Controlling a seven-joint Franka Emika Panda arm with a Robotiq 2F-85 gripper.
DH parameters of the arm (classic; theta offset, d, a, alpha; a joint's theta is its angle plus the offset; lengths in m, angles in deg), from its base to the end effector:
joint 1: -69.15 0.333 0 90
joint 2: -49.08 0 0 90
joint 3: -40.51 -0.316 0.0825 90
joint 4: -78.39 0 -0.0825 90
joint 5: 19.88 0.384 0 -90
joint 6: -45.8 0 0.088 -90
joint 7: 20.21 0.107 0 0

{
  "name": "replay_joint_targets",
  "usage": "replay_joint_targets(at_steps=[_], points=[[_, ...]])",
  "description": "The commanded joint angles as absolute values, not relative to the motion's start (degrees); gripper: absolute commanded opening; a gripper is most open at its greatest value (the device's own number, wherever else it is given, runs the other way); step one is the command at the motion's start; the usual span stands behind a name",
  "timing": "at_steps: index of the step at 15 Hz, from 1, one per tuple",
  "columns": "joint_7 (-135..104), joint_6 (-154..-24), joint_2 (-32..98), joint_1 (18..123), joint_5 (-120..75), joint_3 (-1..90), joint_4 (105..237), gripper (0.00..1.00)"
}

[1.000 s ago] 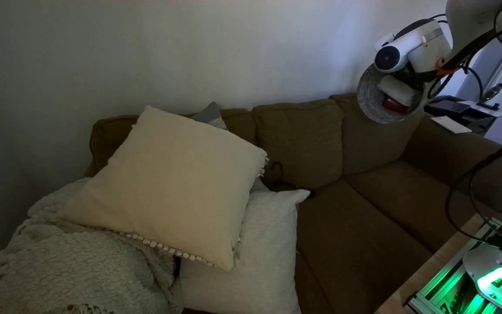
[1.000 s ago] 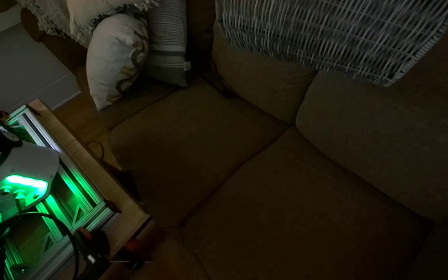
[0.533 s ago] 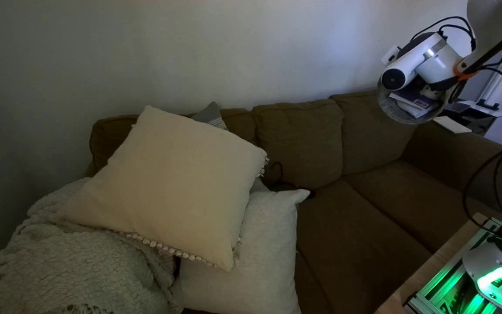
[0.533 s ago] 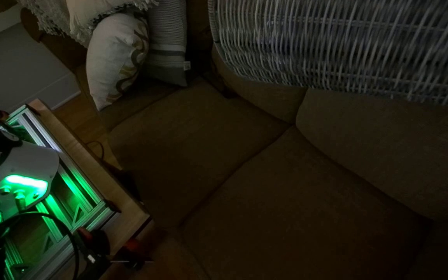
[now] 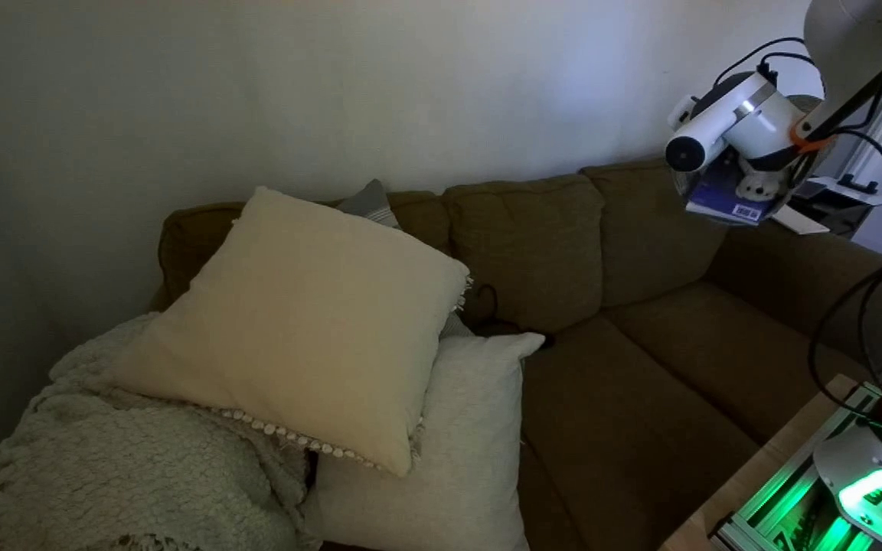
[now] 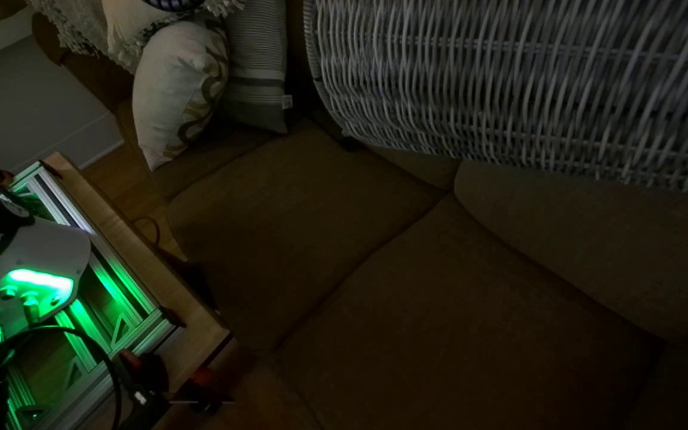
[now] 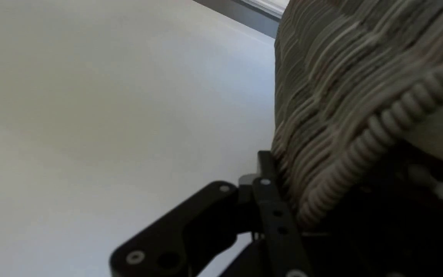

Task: Move the gray basket a little to the left, pick up the gray basket and pour all its contents onto the couch

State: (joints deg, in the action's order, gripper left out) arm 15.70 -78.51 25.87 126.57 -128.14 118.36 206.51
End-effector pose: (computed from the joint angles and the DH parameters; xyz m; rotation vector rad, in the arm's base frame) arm 0.5120 -0.2074 0.3673 1.3657 0.4916 -0.0826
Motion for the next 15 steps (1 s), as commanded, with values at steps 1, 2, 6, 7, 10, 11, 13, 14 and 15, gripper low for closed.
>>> replay_joint_targets(at_steps=[1, 2, 6, 7, 10, 11, 13, 14, 15], points=[[8.29, -63.51, 30.30, 115.82, -130.57, 103.23, 203.63, 0.03], [7.11, -60.55, 29.58, 112.59, -130.22, 98.64, 202.77, 0.03], [1.05, -49.68, 28.60, 98.10, -131.85, 79.69, 199.20, 0.03], [-1.40, -47.99, 28.29, 94.05, -132.90, 74.87, 197.55, 0.03], [-6.61, -43.31, 27.99, 83.04, -137.61, 63.02, 196.12, 0.03], [-8.13, -41.98, 27.67, 80.45, -139.29, 60.44, 195.83, 0.03], [-11.78, -41.14, 27.30, 76.40, -143.03, 56.74, 195.69, 0.03], [-13.51, -41.11, 27.24, 74.86, -144.97, 55.49, 195.70, 0.03], [-15.41, -42.03, 27.65, 73.45, -147.21, 54.59, 195.99, 0.03]])
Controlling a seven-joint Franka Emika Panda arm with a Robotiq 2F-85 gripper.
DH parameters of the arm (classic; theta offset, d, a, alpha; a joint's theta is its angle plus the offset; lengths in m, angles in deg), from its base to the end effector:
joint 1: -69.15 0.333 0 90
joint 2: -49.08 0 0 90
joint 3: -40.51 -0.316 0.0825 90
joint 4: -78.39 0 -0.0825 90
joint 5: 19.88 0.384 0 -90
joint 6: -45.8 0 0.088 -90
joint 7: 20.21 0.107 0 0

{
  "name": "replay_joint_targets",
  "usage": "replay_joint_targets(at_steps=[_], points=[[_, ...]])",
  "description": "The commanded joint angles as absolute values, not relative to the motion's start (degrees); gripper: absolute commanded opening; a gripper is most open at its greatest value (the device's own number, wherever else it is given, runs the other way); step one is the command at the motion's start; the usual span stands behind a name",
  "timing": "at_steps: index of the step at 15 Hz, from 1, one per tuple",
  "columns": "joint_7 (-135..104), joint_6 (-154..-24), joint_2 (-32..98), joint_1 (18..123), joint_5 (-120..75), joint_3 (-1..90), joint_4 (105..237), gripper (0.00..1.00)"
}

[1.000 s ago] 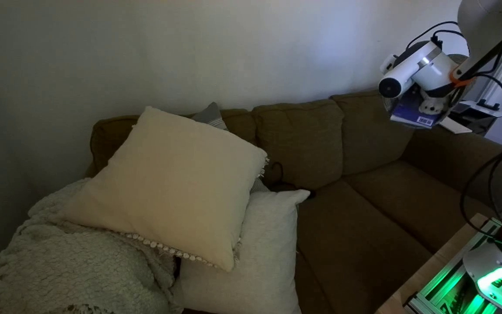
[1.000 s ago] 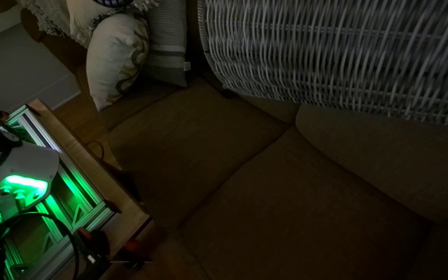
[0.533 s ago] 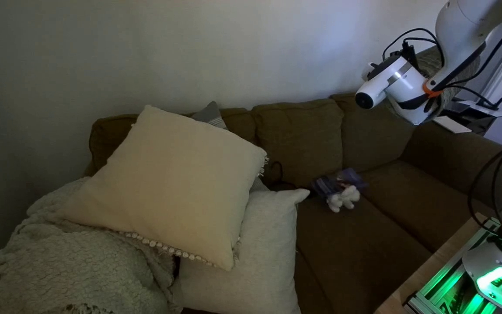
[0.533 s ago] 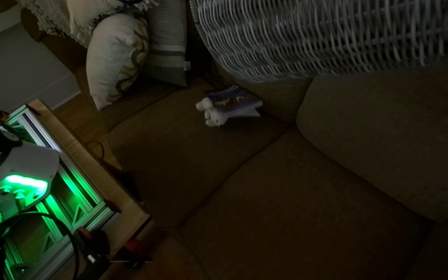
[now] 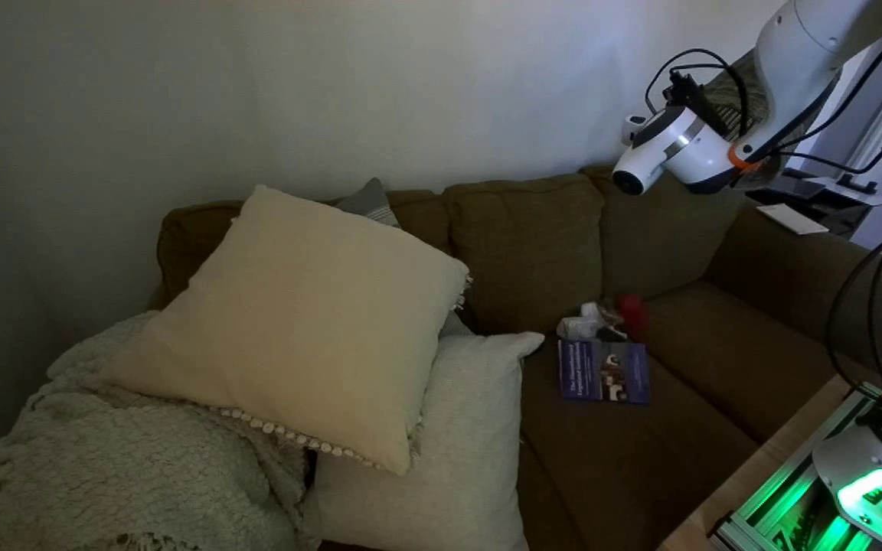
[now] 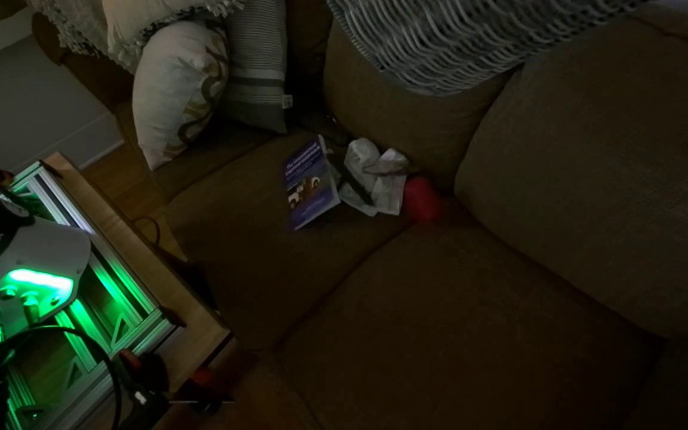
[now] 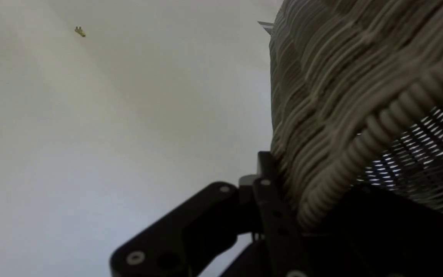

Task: Move the gray basket a little to the left, pick up the gray basket and pour all its contents onto the couch

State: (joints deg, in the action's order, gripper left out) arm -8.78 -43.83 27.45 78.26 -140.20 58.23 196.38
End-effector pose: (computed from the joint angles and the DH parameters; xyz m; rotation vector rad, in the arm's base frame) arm 0.5858 -0.1692 0.3462 0.9745 0.5773 -0.4203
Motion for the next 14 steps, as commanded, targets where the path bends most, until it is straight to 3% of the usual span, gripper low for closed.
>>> replay_joint_targets(at_steps=[1, 4, 14], points=[[-17.16, -44.35, 28.21, 72.17, -149.72, 53.77, 196.37, 0.03], [-16.28, -56.71, 31.68, 67.85, -154.93, 51.41, 195.09, 0.03], [-8.19, -88.11, 44.70, 58.18, -132.56, 50.55, 192.94, 0.03]])
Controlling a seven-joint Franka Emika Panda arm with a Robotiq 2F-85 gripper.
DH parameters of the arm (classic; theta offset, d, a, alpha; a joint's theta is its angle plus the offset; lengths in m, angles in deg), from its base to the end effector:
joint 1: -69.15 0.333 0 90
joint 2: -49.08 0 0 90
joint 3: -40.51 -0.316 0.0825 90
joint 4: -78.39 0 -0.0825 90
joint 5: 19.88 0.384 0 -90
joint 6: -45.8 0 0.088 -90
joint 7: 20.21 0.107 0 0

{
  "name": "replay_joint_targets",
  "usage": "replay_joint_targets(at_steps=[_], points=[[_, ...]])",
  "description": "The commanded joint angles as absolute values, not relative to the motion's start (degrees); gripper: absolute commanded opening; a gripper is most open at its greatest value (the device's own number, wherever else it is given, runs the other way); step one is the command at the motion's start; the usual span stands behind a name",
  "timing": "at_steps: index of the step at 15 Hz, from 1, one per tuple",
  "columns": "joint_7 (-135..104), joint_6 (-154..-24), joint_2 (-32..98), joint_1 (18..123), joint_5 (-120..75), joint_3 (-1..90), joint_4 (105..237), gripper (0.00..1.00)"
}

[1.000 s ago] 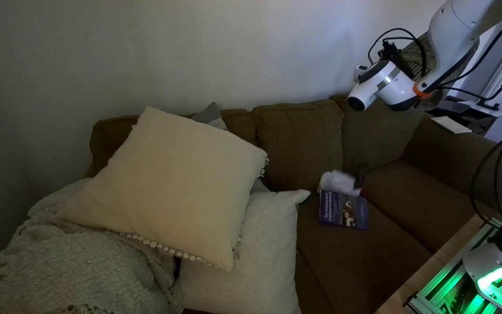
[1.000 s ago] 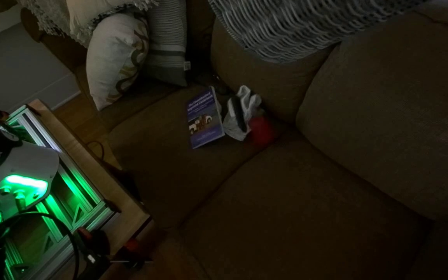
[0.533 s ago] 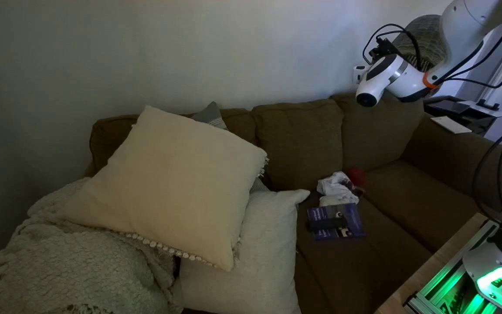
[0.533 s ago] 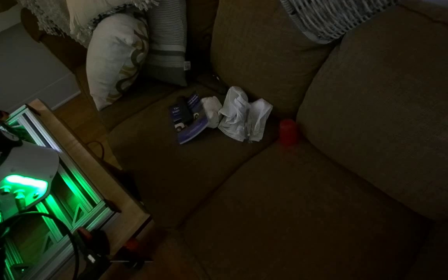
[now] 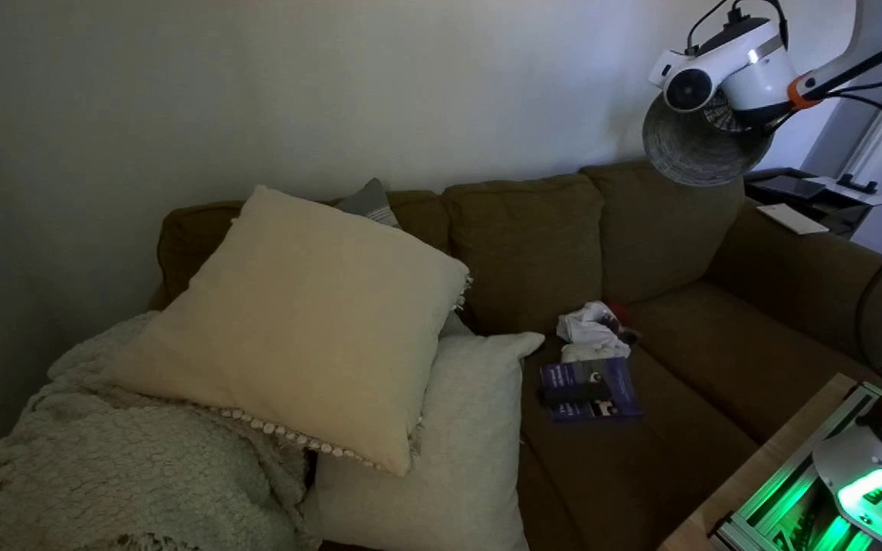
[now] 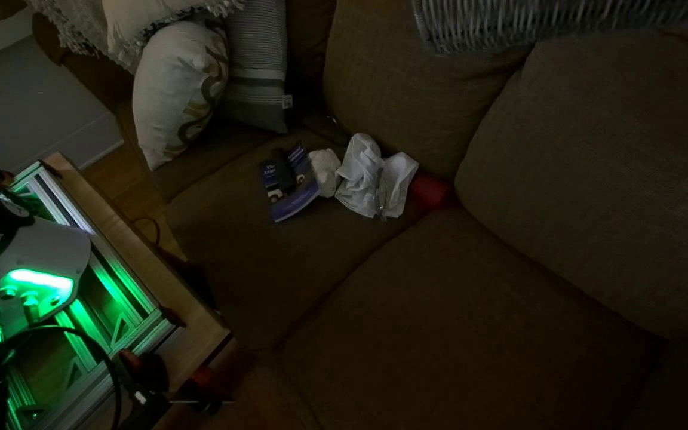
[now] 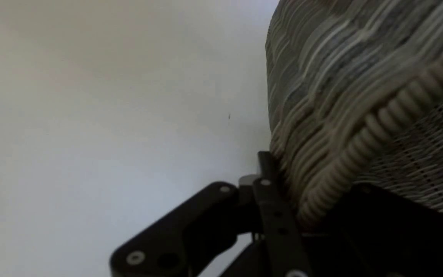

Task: Move the gray basket a little to the left, pick up the gray basket and pour all its contents onto the couch

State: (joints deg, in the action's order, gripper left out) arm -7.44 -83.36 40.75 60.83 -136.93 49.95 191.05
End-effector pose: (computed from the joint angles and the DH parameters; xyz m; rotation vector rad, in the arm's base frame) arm 0.5858 -0.2092 0.4492 1.3850 0.7517 0.0040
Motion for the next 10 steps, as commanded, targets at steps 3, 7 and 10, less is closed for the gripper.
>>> replay_joint_targets(at_steps=[3, 7, 10], points=[[-10.14, -89.66, 46.10, 56.05, -130.35, 52.55, 194.69, 0.03], [-12.11, -96.35, 45.41, 53.88, -119.54, 53.95, 197.18, 0.03], [-16.76, -101.80, 43.86, 52.46, -109.15, 54.89, 199.81, 0.03]])
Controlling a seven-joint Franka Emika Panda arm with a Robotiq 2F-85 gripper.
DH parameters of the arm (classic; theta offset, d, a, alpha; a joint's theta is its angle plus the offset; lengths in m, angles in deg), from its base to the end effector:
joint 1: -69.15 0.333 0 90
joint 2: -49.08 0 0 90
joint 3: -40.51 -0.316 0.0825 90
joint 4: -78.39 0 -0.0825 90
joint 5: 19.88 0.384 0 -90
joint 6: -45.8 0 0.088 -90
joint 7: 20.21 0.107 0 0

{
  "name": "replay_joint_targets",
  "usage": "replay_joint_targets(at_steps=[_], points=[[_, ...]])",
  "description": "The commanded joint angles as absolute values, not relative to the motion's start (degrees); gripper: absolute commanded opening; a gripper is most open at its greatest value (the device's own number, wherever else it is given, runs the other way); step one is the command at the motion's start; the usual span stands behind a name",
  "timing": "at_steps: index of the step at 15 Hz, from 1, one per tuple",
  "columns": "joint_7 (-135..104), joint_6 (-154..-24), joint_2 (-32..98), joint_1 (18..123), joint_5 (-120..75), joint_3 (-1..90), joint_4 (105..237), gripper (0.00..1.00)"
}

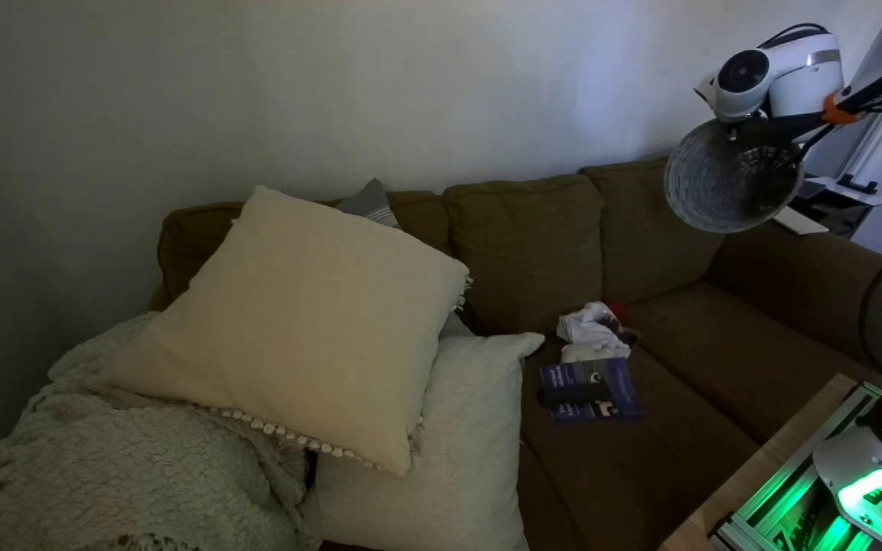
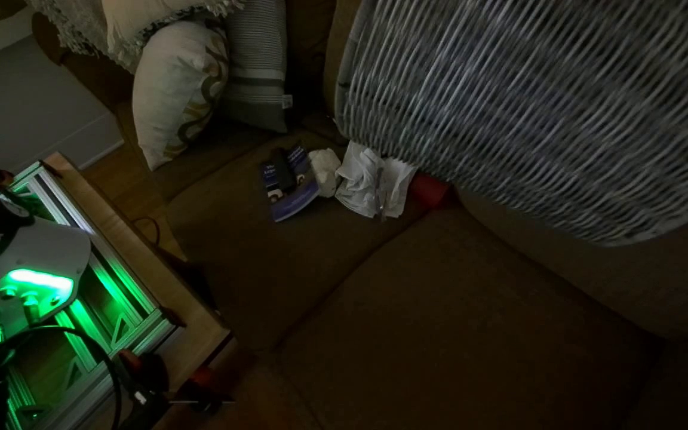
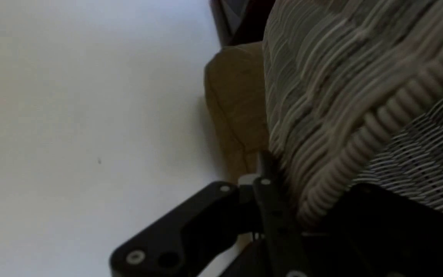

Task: Move the gray basket a little to the left, pick up the gray basket and pour all its contents onto the couch

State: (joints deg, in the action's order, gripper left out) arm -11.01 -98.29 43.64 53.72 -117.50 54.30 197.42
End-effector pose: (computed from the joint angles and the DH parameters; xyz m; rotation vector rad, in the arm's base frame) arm 0.5189 -0.2778 0.4126 1.8402 0.6740 0.0254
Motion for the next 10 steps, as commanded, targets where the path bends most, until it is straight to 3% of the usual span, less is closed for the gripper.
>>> replay_joint_targets(at_steps=[1, 10], points=[[-18.73, -103.08, 43.48, 52.11, -104.76, 55.04, 200.94, 0.03], [-30.54, -100.28, 41.65, 48.85, -82.73, 58.26, 204.57, 0.03]])
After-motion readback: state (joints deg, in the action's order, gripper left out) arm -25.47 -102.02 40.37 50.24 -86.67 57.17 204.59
